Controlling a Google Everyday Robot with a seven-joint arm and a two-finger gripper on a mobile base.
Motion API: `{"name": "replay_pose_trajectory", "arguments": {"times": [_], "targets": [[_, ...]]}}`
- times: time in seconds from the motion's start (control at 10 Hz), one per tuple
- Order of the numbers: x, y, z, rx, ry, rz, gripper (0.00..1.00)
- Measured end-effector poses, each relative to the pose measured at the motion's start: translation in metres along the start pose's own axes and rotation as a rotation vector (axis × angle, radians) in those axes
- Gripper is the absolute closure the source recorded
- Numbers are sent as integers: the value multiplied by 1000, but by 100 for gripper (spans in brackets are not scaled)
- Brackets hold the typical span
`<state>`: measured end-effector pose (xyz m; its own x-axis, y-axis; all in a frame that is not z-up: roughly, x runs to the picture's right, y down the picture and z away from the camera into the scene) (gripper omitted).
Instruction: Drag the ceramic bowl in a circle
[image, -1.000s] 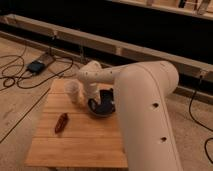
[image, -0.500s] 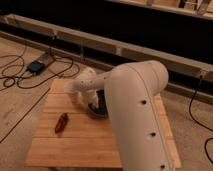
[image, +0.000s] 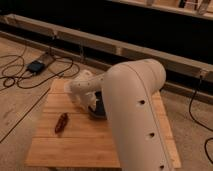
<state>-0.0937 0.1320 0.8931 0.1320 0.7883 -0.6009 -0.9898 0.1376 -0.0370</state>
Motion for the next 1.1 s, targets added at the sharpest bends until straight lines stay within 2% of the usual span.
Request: {"name": "replay_pose_trajectory", "arguments": {"times": [0.2, 0.6, 0.9, 1.1], "targets": [[9, 8, -12, -32, 11, 3, 83], [28, 23, -40, -140, 34, 20, 83], [56, 18, -38, -192, 86, 81, 83], [72, 0, -29, -192, 119, 148, 83]]}}
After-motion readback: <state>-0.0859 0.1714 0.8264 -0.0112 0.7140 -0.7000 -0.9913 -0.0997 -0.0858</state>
